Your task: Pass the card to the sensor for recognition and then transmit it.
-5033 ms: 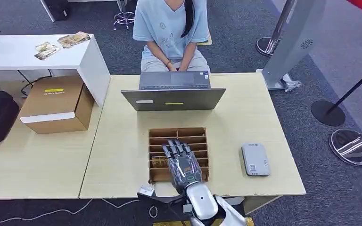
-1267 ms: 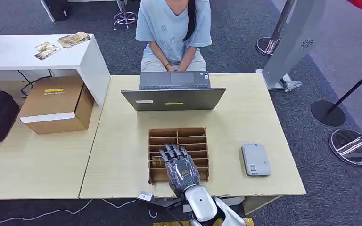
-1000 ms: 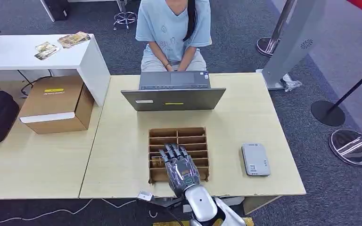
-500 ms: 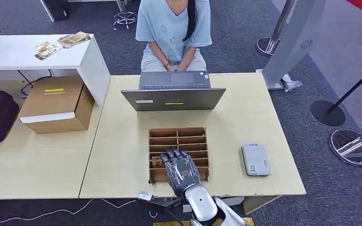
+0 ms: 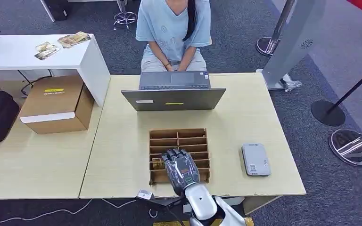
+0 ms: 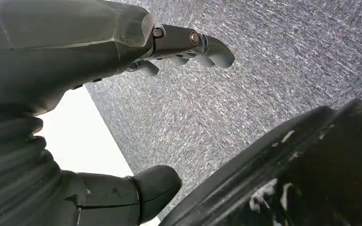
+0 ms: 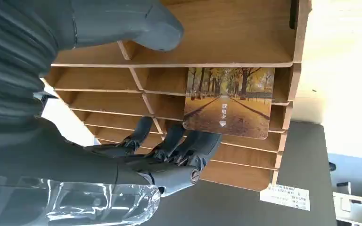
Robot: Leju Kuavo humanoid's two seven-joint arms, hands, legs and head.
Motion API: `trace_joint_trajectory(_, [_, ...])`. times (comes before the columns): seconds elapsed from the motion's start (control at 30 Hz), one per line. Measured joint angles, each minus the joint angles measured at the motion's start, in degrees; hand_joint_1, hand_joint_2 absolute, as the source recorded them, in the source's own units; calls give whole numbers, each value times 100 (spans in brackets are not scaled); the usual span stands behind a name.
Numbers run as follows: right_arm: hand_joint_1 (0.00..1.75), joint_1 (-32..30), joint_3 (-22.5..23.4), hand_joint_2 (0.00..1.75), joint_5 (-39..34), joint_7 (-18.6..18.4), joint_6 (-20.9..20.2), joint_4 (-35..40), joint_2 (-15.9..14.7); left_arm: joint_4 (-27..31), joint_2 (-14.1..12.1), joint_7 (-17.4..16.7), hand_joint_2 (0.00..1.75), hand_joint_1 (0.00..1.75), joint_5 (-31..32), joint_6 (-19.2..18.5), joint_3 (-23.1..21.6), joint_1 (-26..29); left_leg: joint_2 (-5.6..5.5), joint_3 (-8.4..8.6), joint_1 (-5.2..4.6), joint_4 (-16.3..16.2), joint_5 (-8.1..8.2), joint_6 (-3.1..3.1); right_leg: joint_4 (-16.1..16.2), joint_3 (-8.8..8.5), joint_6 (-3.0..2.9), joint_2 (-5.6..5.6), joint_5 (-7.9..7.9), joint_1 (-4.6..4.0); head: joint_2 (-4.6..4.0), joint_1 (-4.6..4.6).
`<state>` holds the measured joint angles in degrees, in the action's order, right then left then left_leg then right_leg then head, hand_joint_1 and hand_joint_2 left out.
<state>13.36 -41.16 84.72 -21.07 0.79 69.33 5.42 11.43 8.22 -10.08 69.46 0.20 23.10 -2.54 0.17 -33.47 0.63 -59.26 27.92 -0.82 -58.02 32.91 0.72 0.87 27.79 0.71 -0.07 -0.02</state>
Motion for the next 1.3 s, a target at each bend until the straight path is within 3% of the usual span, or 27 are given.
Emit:
trace_joint_trajectory(0.23, [87,18,0,175,-9,7,52,-9,0,0,2,2,175,0,33,0,0,0,0,0,0,0,0,0,0,0,0,0,0,0,0,0])
trace_joint_trajectory(0.37, [108,27,0,175,-33,11,85,-9,0,0,2,0,175,0,48,0,0,0,0,0,0,0,0,0,0,0,0,0,0,0,0,0])
trace_joint_trajectory(0.4, [126,30,0,175,-46,15,92,-9,0,0,2,2,175,0,50,0,0,0,0,0,0,0,0,0,0,0,0,0,0,0,0,0])
trace_joint_trajectory(0.83, [126,57,0,175,-120,57,138,-9,2,0,0,2,175,0,85,0,2,0,2,6,1,0,-3,-4,0,-2,-7,-4,-4,-1,0,0])
trace_joint_trajectory(1.03, [82,59,0,175,-129,59,138,-13,24,0,0,2,175,0,87,0,2,0,2,8,2,0,-8,-11,-2,-3,-12,-4,-8,-1,0,0])
trace_joint_trajectory(1.1, [51,59,0,175,-164,57,138,-20,35,0,0,4,175,0,92,0,4,1,2,8,2,0,-10,-14,-2,-3,-13,-4,-8,-1,0,0])
trace_joint_trajectory(1.17, [35,58,0,175,-181,57,138,-26,39,0,0,7,175,0,92,0,4,0,2,8,2,0,-10,-14,-2,-2,-13,-6,-9,-1,0,2])
trace_joint_trajectory(1.3, [31,56,0,175,-186,57,138,-26,39,0,0,7,175,0,92,0,4,0,2,8,2,0,-10,-14,-2,-2,-13,-6,-9,-1,0,2])
